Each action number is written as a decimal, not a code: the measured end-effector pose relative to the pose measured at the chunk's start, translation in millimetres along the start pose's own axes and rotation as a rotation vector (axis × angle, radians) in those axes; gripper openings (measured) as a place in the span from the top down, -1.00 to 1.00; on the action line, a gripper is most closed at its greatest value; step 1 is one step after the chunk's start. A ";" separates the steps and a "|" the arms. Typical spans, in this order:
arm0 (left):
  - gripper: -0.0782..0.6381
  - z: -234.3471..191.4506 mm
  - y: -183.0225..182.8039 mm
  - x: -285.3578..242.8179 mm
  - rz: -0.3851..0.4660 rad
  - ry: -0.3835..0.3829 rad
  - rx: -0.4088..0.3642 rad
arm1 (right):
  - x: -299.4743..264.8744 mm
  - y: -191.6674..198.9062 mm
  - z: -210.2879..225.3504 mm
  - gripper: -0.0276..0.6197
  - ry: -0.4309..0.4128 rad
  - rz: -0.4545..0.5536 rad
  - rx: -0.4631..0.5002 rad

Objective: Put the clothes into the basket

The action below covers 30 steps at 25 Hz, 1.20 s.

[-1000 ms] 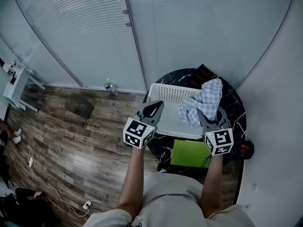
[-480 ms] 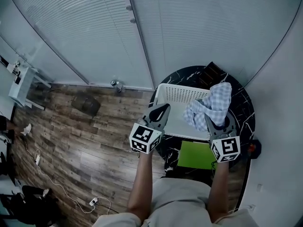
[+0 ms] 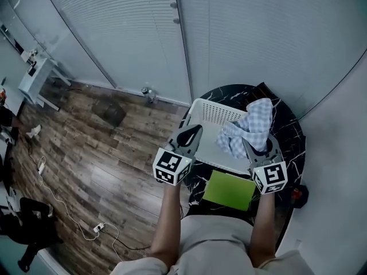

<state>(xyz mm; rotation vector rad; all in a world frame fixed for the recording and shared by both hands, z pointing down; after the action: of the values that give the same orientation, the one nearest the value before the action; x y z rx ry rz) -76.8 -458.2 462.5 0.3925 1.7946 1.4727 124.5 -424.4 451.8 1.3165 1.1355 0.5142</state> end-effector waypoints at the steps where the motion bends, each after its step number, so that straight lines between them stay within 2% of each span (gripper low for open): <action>1: 0.74 1.4 0.6 2.5 0.003 -0.008 0.002 | -1.6 0.4 -1.3 0.34 -0.023 -0.003 0.016; 4: 0.74 2.9 0.9 11.1 0.009 -0.038 0.006 | -11.2 3.5 -6.6 0.35 -0.110 -0.040 0.096; 8: 0.74 -2.7 6.0 26.1 0.029 -0.105 0.046 | -27.5 14.9 -18.4 0.35 -0.278 -0.103 0.177; 11: 0.74 -6.2 17.8 37.4 0.021 -0.155 0.083 | -39.4 25.2 -27.7 0.35 -0.355 -0.144 0.239; 13: 0.74 -4.9 23.9 42.6 0.017 -0.179 0.098 | -47.2 29.9 -32.2 0.35 -0.410 -0.182 0.322; 16: 0.74 -3.7 28.3 49.8 0.016 -0.212 0.112 | -62.6 37.9 -36.9 0.35 -0.508 -0.264 0.459; 20: 0.74 0.2 33.5 64.6 0.003 -0.244 0.115 | -88.6 68.9 -42.3 0.35 -0.644 -0.402 0.470; 22: 0.74 0.8 35.6 74.7 -0.002 -0.265 0.115 | -98.7 91.4 -48.2 0.35 -0.680 -0.481 0.518; 24: 0.74 -0.8 38.3 87.8 -0.002 -0.298 0.122 | -103.9 107.8 -58.8 0.35 -0.715 -0.558 0.652; 27: 0.74 -3.8 44.5 106.6 0.002 -0.352 0.139 | -112.5 127.9 -71.8 0.35 -0.760 -0.657 0.917; 30: 0.74 -3.4 49.7 120.3 -0.006 -0.386 0.143 | -122.7 144.1 -77.4 0.35 -0.793 -0.720 1.065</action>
<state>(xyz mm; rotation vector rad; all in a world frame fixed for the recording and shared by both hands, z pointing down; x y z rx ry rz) -169.7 -367.1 465.3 0.6930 1.5886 1.1724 48.5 -454.3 639.2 1.5855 1.0811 -1.2095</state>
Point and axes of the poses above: the fingertips, and each gripper's own axes: x backward along the fingers, z to its right, y out of its underside, the point moved 4 cm from there along x, backward along the fingers, and after that the axes turned 13 degrees about -z, right-handed, at the moved point
